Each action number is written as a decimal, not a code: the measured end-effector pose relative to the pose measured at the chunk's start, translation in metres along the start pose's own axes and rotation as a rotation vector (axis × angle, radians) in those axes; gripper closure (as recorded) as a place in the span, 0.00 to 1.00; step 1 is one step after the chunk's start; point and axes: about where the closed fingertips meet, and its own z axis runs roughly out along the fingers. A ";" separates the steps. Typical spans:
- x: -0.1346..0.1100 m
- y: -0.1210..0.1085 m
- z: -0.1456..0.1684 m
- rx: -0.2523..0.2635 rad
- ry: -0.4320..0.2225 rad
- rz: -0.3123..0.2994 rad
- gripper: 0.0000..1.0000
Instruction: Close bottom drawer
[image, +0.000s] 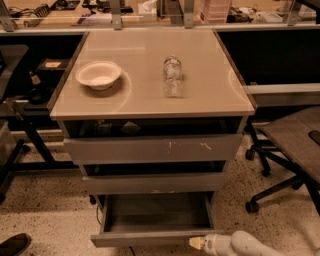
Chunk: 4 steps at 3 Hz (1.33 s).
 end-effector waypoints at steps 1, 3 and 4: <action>-0.007 0.000 0.002 0.002 -0.025 -0.001 1.00; -0.067 0.011 0.015 0.001 -0.152 -0.035 1.00; -0.086 0.016 0.020 -0.003 -0.185 -0.047 1.00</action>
Offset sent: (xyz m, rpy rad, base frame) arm 0.0927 0.0052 0.0274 0.0141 -0.1961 -0.1296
